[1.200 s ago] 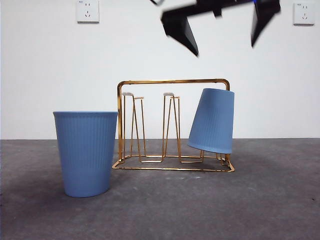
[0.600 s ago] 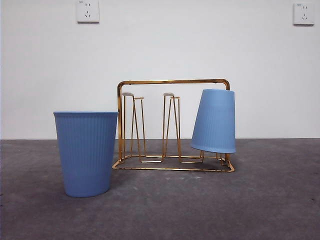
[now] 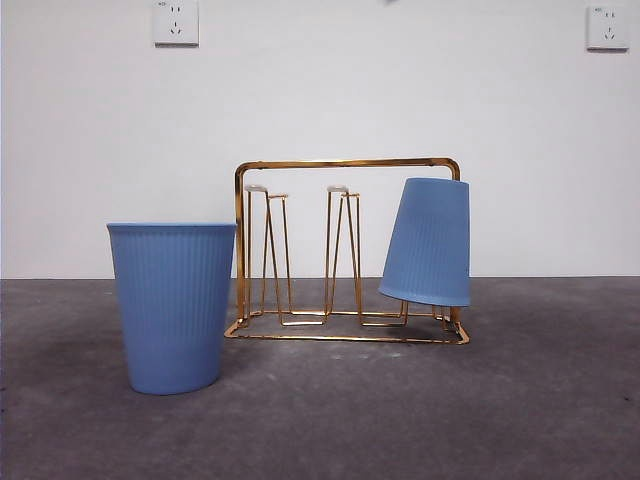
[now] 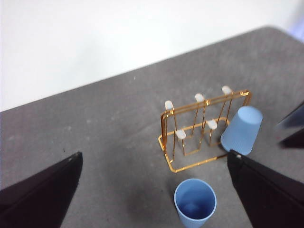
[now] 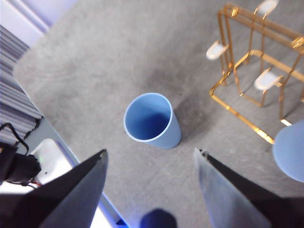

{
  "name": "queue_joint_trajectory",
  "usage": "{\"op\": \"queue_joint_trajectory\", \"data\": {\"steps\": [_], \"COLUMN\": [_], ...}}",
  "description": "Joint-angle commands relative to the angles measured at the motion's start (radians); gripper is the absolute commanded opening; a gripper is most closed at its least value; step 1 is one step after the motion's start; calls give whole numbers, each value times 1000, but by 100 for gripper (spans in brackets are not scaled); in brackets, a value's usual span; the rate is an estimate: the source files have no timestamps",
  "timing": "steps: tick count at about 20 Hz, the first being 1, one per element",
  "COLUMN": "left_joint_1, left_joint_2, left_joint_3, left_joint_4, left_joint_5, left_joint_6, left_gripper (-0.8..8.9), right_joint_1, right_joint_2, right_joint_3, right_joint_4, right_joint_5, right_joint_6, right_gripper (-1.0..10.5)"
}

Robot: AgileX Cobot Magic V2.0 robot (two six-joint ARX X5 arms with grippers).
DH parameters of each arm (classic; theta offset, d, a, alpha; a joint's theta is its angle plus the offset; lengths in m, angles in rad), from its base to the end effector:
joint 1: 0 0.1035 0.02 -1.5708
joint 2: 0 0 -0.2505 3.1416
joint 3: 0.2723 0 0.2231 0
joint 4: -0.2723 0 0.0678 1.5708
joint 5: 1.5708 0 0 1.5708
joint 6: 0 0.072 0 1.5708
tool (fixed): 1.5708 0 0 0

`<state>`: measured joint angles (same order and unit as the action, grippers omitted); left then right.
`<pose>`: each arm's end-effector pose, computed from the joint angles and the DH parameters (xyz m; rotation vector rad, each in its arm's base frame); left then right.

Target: Pick up cup 1,put cup 1 in the cup rack,pick up cup 2,put cup 2 in the cup rack

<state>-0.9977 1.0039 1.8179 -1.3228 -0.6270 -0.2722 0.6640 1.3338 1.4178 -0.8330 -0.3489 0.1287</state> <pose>0.0895 -0.0607 0.4508 0.1050 0.3957 -0.3098 0.1971 0.1855 0.3326 -0.0105 0.8308 0.9112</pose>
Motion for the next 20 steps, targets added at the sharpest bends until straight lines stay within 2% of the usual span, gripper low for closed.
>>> {"op": "queue_joint_trajectory", "data": {"steps": [1,6,10,13,19,20], "left_joint_1": [-3,-3,-3,-3,-3,-3], "left_joint_2": [-50,-129,-151,-150,-150,-150], "left_joint_3": [-7,-10,-11,-11,-12,-12], "left_joint_4": [4,4,4,4,4,4], "left_joint_5": [-1,-1,9,10,55,63], "left_joint_6": [-8,-6,20,36,49,49], "left_gripper": [564,564,564,564,564,564], "right_joint_1": [26,89,140,155,155,155], "right_joint_2": [89,257,383,453,554,565], "right_joint_3": [-5,-5,-5,-5,-5,-5], "right_joint_4": [44,161,224,259,313,319], "right_joint_5": [-7,21,108,141,145,144], "right_joint_6": [30,66,79,92,132,133], "right_gripper": [317,317,317,317,309,267]}}
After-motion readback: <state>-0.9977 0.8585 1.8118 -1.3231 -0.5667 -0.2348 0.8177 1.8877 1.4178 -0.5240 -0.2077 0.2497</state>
